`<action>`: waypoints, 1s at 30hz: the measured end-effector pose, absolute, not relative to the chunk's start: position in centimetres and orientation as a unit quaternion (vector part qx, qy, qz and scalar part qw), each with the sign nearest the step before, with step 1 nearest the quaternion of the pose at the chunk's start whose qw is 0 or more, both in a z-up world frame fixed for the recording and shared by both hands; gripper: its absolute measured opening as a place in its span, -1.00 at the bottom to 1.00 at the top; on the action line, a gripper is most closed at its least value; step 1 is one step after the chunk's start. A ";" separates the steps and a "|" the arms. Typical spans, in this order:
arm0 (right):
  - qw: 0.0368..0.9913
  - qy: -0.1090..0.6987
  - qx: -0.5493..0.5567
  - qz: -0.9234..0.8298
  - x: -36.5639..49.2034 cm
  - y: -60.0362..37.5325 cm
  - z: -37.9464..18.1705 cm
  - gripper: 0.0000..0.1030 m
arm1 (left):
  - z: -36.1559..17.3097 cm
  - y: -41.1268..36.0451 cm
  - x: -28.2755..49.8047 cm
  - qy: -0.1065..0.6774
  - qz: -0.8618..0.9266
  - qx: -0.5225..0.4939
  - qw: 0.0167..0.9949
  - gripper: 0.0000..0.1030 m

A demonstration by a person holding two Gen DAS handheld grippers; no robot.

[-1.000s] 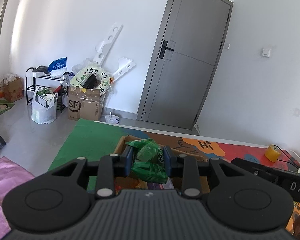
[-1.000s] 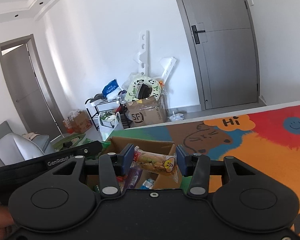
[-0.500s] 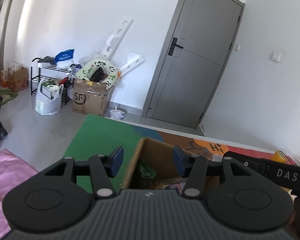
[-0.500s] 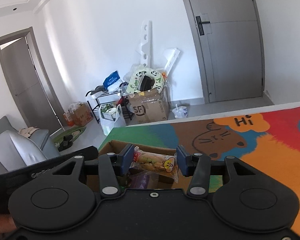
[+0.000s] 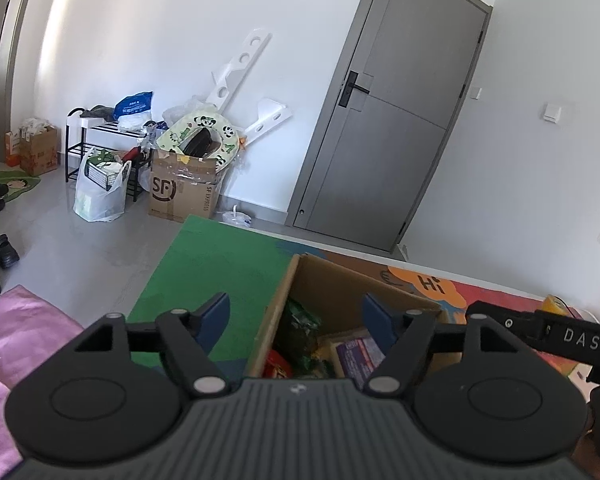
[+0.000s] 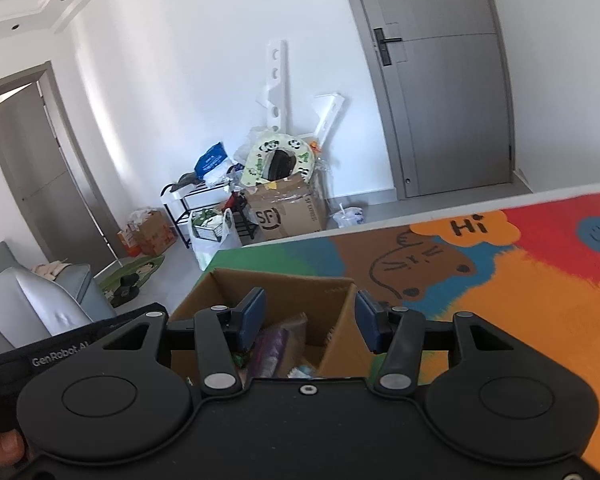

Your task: Organize snacks

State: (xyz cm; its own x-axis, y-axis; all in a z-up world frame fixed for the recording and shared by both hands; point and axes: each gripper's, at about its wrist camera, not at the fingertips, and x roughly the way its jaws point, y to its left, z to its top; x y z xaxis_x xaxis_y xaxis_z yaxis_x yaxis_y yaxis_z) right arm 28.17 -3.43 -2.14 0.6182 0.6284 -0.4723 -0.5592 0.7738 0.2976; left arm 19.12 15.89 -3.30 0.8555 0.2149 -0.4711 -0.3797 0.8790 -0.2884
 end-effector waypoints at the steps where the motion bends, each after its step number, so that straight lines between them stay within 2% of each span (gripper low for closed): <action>1: 0.898 0.287 0.061 0.328 28.0 -3.8 -2.2 -0.02 | -3.3 15.7 19.0 0.219 0.156 -0.189 0.944 0.46; 9: 0.898 0.295 0.072 0.318 26.6 -6.6 -2.9 0.12 | -3.3 13.6 18.4 0.234 0.148 -0.175 0.945 0.62; 14: 0.899 0.296 0.082 0.313 25.7 -8.9 -3.1 0.31 | -2.9 12.1 17.7 0.237 0.150 -0.168 0.945 0.76; 18: 0.900 0.295 0.087 0.309 25.1 -10.7 -3.2 0.40 | -2.7 10.8 17.5 0.244 0.146 -0.155 0.946 0.80; 24: 0.902 0.292 0.100 0.301 24.1 -13.2 -3.2 0.65 | -2.4 8.9 16.7 0.256 0.134 -0.140 0.947 0.82; 30: 0.909 0.282 0.107 0.288 22.8 -15.4 -3.1 0.99 | -1.9 7.3 15.6 0.259 0.126 -0.128 0.949 0.89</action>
State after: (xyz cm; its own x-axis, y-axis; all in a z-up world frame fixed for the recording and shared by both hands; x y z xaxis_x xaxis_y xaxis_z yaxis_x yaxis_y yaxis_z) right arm 22.75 -15.45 -3.08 0.6759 0.5832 -0.4506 -0.4625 0.8117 0.3568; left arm 15.63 7.31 -1.90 0.8344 0.1738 -0.5231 -0.3059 0.9354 -0.1772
